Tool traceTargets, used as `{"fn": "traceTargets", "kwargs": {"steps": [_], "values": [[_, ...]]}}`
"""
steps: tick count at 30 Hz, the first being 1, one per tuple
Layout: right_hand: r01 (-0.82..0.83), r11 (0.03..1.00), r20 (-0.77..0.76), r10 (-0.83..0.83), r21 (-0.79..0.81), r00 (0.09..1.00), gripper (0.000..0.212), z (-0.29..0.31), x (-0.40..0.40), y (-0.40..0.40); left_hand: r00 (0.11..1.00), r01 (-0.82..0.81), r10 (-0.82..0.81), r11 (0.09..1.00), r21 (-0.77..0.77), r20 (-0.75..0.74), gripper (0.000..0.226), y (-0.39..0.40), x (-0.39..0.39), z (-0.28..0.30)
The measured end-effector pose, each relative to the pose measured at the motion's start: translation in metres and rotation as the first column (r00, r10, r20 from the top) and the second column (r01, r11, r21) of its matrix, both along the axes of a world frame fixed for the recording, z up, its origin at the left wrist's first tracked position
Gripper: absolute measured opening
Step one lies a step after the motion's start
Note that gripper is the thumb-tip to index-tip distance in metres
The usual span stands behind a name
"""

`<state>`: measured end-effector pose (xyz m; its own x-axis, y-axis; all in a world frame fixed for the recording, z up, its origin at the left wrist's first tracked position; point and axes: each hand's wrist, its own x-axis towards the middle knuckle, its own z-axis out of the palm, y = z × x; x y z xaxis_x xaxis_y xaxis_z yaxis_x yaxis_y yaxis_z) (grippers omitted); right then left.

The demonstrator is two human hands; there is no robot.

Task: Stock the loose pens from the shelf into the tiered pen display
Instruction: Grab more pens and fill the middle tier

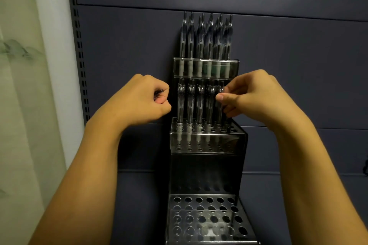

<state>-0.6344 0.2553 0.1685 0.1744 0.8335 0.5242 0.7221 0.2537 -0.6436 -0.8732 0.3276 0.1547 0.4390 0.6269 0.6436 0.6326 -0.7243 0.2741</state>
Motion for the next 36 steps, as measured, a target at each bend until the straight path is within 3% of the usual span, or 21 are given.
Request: {"fn": "traceTargets", "kwargs": {"steps": [7, 10, 12, 17, 22, 26, 30, 33, 36], "values": [[0.122, 0.991, 0.184, -0.109, -0.059, 0.977, 0.022, 0.000, -0.004, -0.009, 0.998, -0.026, 0.028, 0.999, -0.020, 0.056, 0.032, 0.000, 0.000, -0.004], [0.174, 0.979, 0.246, -0.197, 0.110, 0.949, 0.023, 0.002, -0.011, -0.016, 0.997, -0.025, 0.028, 0.999, -0.045, 0.072, 0.032, -0.005, 0.000, -0.008], [0.093, 0.976, 0.259, -0.143, 0.195, 0.955, 0.018, 0.006, -0.024, -0.023, 0.998, -0.017, 0.022, 0.998, -0.067, 0.067, 0.031, -0.011, -0.001, -0.008], [-0.163, 0.977, 0.350, 0.105, 0.139, 0.931, 0.016, 0.022, -0.071, -0.018, 0.998, 0.016, -0.010, 0.996, -0.092, 0.068, 0.027, -0.028, 0.003, 0.009], [-0.206, 0.964, 0.359, 0.134, 0.168, 0.923, 0.017, 0.046, -0.094, -0.005, 0.988, 0.007, 0.012, 0.993, -0.122, 0.156, 0.025, -0.036, 0.004, 0.033], [-0.241, 0.960, 0.253, 0.200, 0.143, 0.947, 0.014, 0.060, -0.097, 0.001, 0.951, 0.096, -0.028, 0.974, -0.206, 0.308, 0.026, -0.031, 0.001, 0.042], [-0.286, 0.941, -0.038, 0.297, 0.181, 0.954, 0.013, 0.059, -0.097, 0.003, 0.909, 0.202, -0.103, 0.956, -0.212, 0.404, 0.023, -0.027, 0.003, 0.039], [-0.304, 0.927, -0.198, 0.348, 0.221, 0.916, 0.012, 0.057, -0.092, -0.001, 0.905, 0.187, -0.072, 0.952, -0.241, 0.418, 0.021, -0.015, 0.003, 0.026], [-0.349, 0.890, -0.361, 0.442, 0.294, 0.821, 0.012, 0.060, -0.083, -0.006, 0.924, 0.125, -0.019, 0.958, -0.257, 0.381, 0.031, -0.001, -0.002, 0.010]]}}
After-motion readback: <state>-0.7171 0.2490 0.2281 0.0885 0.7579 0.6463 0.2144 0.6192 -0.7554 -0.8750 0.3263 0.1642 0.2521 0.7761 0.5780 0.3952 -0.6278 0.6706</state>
